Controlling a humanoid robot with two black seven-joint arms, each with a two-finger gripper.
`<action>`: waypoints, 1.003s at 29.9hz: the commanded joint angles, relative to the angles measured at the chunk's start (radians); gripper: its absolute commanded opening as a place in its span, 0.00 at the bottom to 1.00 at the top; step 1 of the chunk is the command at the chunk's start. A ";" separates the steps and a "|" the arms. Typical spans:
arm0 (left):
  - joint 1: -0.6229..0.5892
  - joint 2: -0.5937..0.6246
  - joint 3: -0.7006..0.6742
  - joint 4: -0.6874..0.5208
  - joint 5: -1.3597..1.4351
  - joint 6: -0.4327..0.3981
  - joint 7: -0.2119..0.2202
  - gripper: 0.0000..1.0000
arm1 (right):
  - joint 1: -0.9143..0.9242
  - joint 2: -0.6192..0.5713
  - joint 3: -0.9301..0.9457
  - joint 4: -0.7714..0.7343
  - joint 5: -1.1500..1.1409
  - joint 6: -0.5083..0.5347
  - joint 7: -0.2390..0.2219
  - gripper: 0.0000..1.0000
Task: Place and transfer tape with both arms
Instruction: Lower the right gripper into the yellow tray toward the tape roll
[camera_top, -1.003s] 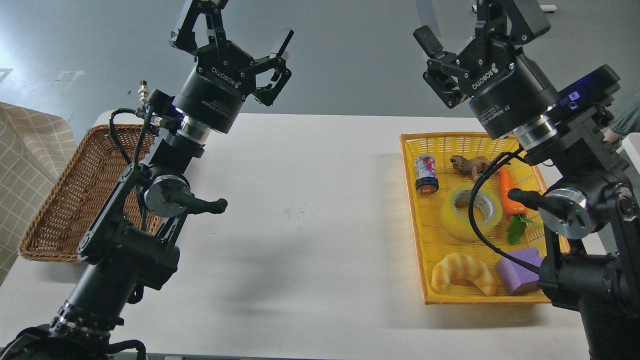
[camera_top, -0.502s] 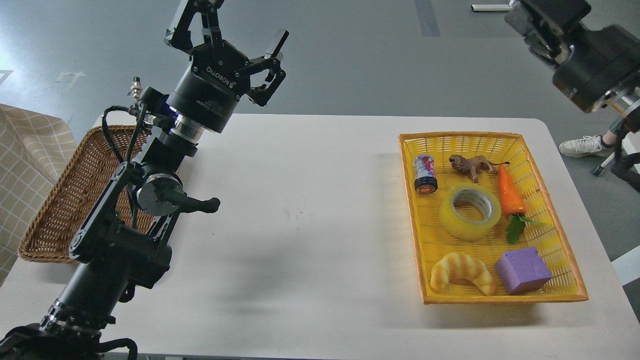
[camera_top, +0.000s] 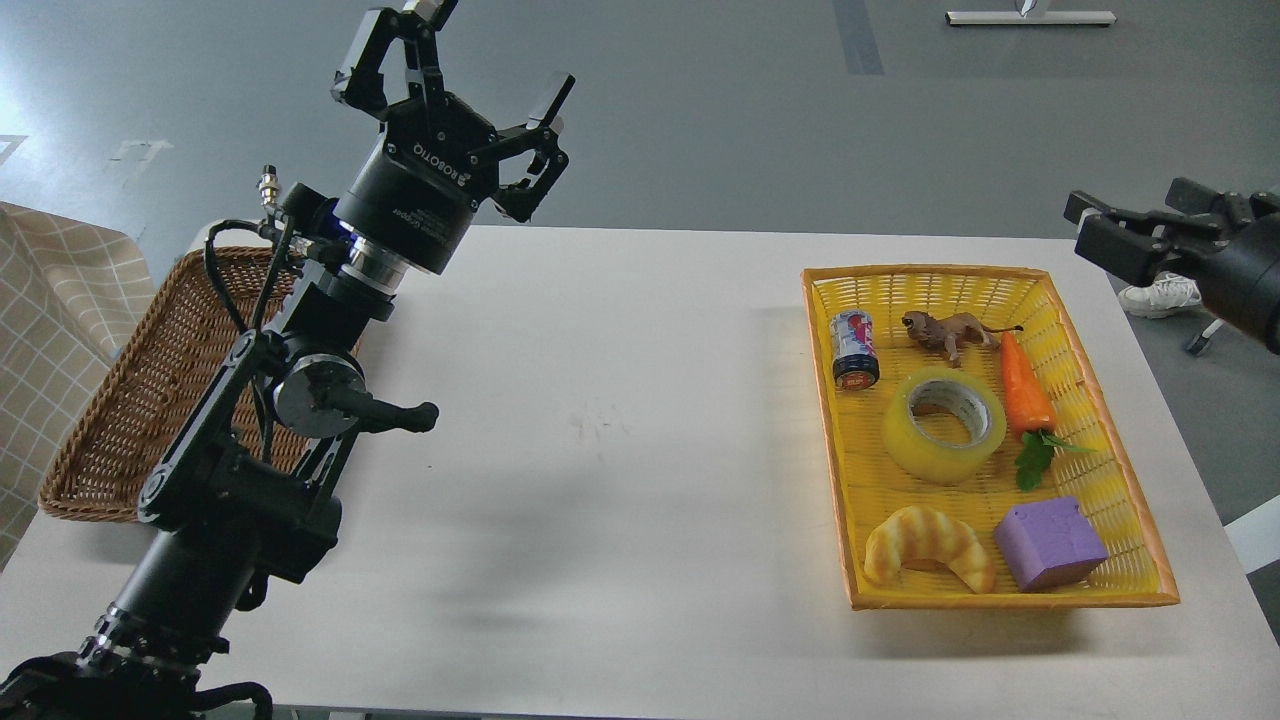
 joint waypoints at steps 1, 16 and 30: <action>0.005 0.000 -0.001 0.004 -0.001 0.000 0.000 0.98 | -0.025 0.027 -0.035 -0.028 -0.061 0.002 0.006 0.97; 0.023 -0.004 -0.012 0.003 -0.004 -0.006 -0.002 0.98 | -0.056 0.194 -0.129 -0.129 -0.198 0.033 0.006 0.96; 0.026 -0.004 -0.027 0.000 -0.007 -0.008 -0.002 0.98 | -0.051 0.259 -0.180 -0.220 -0.244 0.033 0.006 0.94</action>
